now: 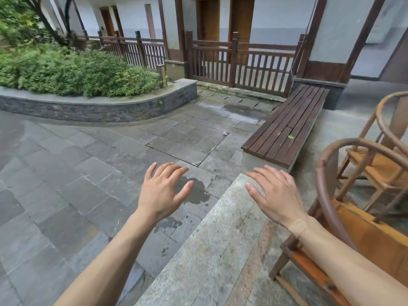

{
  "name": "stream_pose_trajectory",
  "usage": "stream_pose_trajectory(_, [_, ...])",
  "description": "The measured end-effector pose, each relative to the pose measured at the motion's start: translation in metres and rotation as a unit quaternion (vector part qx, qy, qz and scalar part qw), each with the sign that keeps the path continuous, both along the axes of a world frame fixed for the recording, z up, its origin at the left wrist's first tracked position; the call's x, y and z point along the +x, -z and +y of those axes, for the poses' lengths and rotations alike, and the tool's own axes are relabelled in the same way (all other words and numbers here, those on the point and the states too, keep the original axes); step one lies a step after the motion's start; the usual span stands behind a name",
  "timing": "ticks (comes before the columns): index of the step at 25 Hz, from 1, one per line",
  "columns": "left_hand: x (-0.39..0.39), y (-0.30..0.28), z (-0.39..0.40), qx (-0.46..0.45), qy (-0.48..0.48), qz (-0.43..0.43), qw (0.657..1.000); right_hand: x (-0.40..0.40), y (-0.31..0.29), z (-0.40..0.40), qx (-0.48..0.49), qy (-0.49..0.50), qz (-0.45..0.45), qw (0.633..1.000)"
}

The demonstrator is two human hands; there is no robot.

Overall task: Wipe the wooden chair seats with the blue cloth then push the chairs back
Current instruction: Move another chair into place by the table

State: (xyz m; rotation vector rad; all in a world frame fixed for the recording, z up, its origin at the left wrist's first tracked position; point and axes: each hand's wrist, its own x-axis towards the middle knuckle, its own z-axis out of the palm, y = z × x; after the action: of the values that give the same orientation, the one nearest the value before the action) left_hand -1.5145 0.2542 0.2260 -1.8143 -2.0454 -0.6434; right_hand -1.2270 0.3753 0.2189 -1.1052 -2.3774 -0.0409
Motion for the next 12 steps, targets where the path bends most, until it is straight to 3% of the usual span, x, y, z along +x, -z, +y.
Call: stream_pose_trajectory(12, [-0.136, 0.023, 0.351, 0.01, 0.097, -0.011, 0.995, -0.114, 0.024, 0.285, 0.002, 0.102, -0.006, 0.995])
